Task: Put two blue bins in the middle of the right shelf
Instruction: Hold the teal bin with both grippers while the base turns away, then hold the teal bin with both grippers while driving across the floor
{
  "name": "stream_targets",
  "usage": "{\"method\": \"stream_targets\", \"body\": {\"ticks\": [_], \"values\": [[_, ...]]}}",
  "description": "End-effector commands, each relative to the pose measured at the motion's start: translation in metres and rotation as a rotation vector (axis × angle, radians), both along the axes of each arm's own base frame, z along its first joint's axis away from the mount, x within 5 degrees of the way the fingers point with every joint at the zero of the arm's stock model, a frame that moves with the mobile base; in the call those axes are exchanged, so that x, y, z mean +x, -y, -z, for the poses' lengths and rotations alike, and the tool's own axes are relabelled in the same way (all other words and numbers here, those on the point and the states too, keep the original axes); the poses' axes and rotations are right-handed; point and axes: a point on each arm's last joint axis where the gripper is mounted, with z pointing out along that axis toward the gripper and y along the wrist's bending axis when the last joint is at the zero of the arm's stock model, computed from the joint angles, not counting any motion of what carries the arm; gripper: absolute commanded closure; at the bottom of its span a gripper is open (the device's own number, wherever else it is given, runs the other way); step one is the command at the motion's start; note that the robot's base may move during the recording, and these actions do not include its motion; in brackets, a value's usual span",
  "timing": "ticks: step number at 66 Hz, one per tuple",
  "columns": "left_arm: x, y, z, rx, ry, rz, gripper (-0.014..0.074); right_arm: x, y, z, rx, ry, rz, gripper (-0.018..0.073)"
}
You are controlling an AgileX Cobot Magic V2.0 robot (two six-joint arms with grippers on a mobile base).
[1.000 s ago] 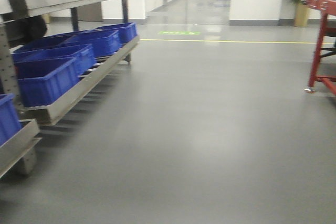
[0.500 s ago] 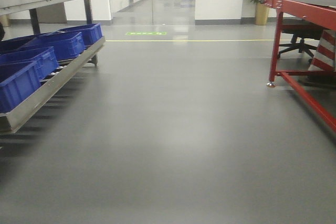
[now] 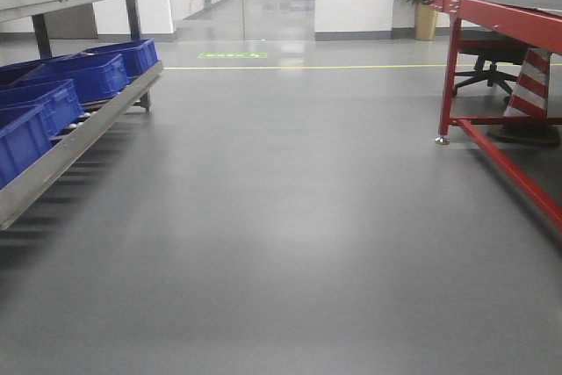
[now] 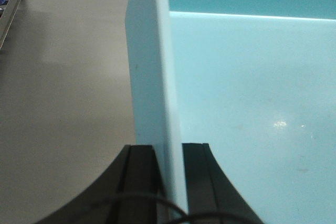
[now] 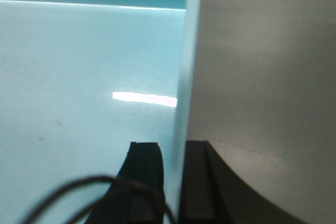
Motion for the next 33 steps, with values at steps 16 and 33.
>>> {"method": "stream_targets", "body": {"ticks": [16,33], "values": [[-0.0064,0.0038,-0.0138,-0.088,0.069,0.034,0.0707,-0.0040,-0.0016,-0.0091,0.042,0.047,-0.025,0.0712],[-0.0064,0.0038,-0.0138,-0.088,0.069,0.034,0.0707,-0.0040,-0.0016,-0.0091,0.042,0.047,-0.025,0.0712]]}}
